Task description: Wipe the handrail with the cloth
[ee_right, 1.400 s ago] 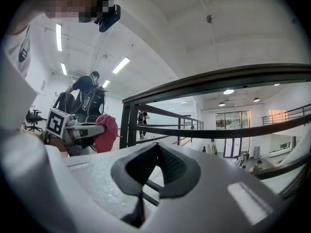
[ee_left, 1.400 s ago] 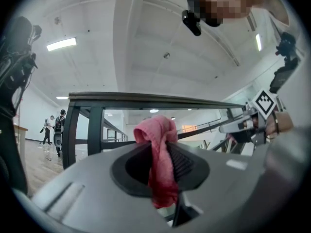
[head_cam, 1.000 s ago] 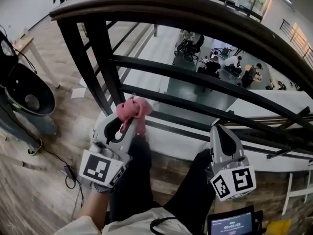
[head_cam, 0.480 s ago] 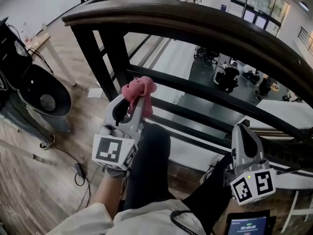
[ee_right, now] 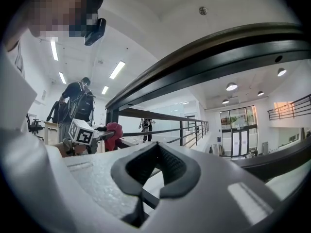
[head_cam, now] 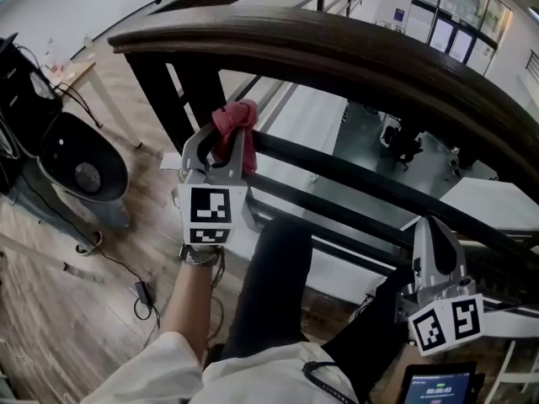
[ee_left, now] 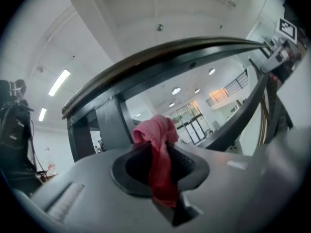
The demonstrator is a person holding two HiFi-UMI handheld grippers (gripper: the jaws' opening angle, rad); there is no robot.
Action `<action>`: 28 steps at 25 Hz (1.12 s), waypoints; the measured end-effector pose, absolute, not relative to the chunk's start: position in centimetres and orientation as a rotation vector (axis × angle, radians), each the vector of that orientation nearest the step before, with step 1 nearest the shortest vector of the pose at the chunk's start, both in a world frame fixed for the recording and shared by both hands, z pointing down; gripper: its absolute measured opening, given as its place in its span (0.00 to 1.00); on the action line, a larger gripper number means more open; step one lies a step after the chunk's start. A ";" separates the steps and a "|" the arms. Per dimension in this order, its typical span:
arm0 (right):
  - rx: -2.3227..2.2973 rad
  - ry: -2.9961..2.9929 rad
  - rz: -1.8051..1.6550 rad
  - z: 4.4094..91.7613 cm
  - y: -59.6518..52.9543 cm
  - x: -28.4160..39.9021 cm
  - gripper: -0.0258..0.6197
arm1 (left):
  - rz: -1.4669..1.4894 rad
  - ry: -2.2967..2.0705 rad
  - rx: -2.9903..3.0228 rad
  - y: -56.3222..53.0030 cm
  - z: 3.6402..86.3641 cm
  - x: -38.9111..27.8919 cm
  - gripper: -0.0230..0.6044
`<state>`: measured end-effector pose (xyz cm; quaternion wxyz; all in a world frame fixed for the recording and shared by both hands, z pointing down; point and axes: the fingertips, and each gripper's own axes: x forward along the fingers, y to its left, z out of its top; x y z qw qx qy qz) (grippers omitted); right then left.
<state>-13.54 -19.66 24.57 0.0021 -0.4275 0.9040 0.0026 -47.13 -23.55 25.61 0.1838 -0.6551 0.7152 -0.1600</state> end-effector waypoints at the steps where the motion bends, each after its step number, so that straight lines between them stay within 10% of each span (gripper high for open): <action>1: -1.343 2.834 0.006 24.6 -19.9 -13.4 0.04 | -0.485 2.019 -1.840 -24.0 25.9 -47.3 0.17; 28: -1.523 2.792 -0.009 25.4 -22.1 -6.6 0.04 | -0.428 1.894 -2.352 -25.1 27.1 -34.6 0.16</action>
